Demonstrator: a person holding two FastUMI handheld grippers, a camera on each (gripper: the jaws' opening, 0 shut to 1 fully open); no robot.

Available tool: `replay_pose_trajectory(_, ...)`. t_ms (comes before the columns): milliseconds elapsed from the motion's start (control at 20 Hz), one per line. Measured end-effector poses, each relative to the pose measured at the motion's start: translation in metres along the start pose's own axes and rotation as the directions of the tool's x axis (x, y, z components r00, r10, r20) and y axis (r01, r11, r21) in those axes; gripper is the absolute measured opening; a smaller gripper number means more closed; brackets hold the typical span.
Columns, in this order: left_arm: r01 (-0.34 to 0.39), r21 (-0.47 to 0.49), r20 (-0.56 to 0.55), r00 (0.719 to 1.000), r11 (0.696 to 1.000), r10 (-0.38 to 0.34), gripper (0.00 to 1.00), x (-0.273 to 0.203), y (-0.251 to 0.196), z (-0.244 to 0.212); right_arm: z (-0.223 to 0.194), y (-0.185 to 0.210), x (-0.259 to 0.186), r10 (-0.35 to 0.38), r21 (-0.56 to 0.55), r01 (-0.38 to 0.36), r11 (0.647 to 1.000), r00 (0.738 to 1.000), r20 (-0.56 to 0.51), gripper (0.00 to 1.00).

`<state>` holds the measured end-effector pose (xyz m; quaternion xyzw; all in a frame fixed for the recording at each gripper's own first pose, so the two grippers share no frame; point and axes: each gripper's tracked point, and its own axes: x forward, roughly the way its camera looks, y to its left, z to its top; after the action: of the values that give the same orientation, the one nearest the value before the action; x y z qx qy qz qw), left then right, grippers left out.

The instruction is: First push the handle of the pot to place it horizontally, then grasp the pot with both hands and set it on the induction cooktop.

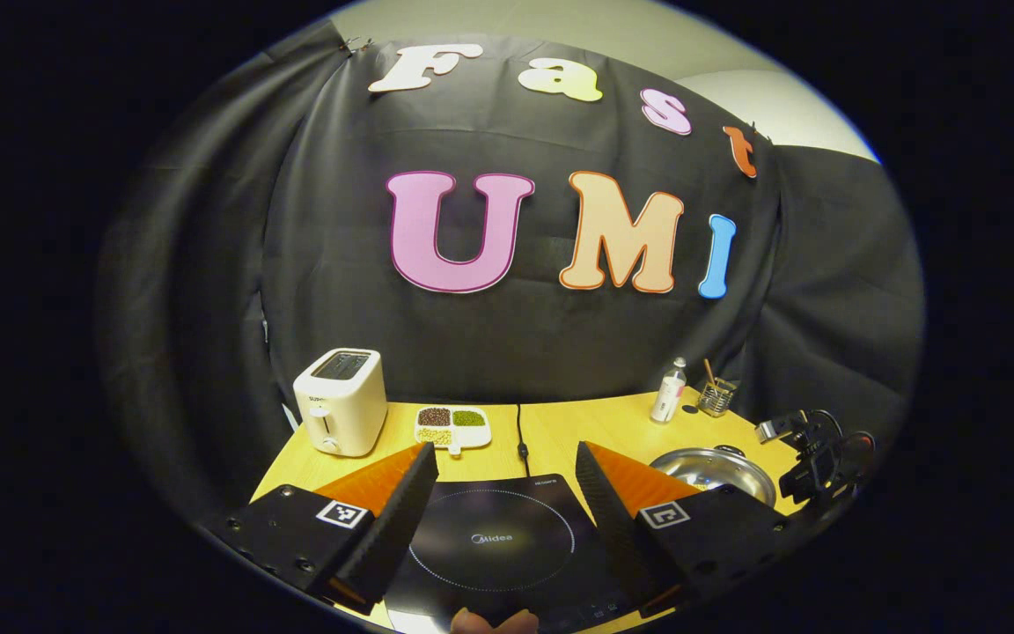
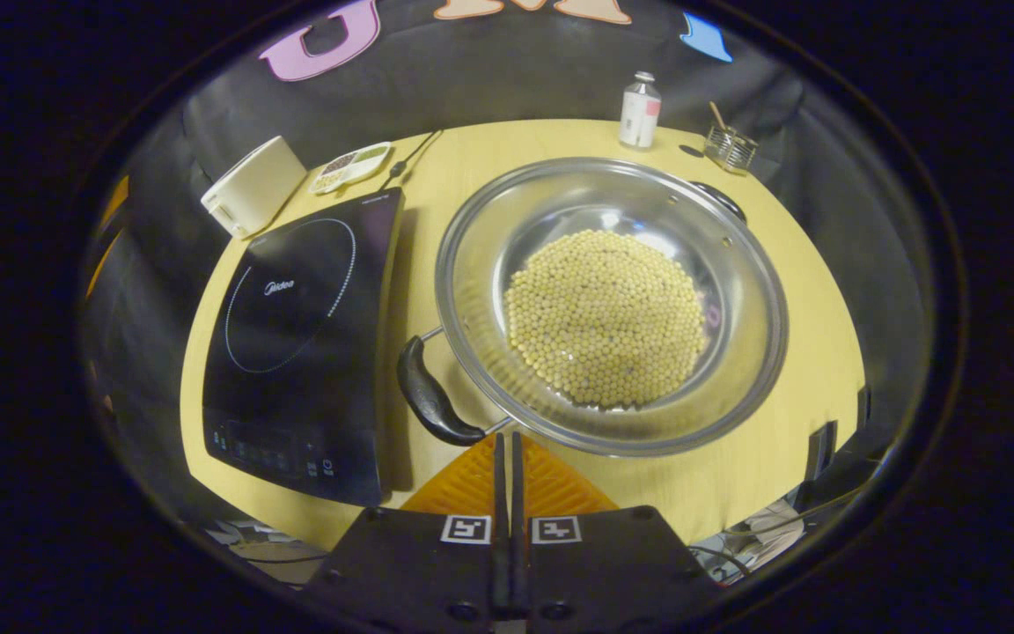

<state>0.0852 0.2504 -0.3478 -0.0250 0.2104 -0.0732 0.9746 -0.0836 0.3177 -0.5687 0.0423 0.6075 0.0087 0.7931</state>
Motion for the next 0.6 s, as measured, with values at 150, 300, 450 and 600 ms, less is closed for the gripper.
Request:
replay_pose_trajectory(150,-0.011,0.000,-0.001,1.000,1.000,0.011,0.96,-0.001,0.006,-0.001,0.010,0.011,0.006,0.017,-0.001,-0.017,1.000,1.000,0.001,0.03)
replay_pose_trajectory(300,-0.021,-0.002,-0.003,1.000,1.000,0.021,0.96,-0.001,0.009,-0.002,0.017,0.020,0.009,0.031,0.008,-0.031,0.999,1.000,0.002,0.03)
replay_pose_trajectory(450,-0.029,-0.004,-0.006,1.000,1.000,0.029,0.96,-0.001,0.011,-0.002,0.024,0.025,0.013,0.046,0.033,-0.046,0.998,0.999,-0.002,0.03)
replay_pose_trajectory(600,-0.034,-0.001,-0.004,0.999,0.999,0.034,0.96,-0.002,0.010,-0.002,0.031,0.032,0.016,0.064,0.084,-0.063,0.994,0.998,-0.005,0.05)
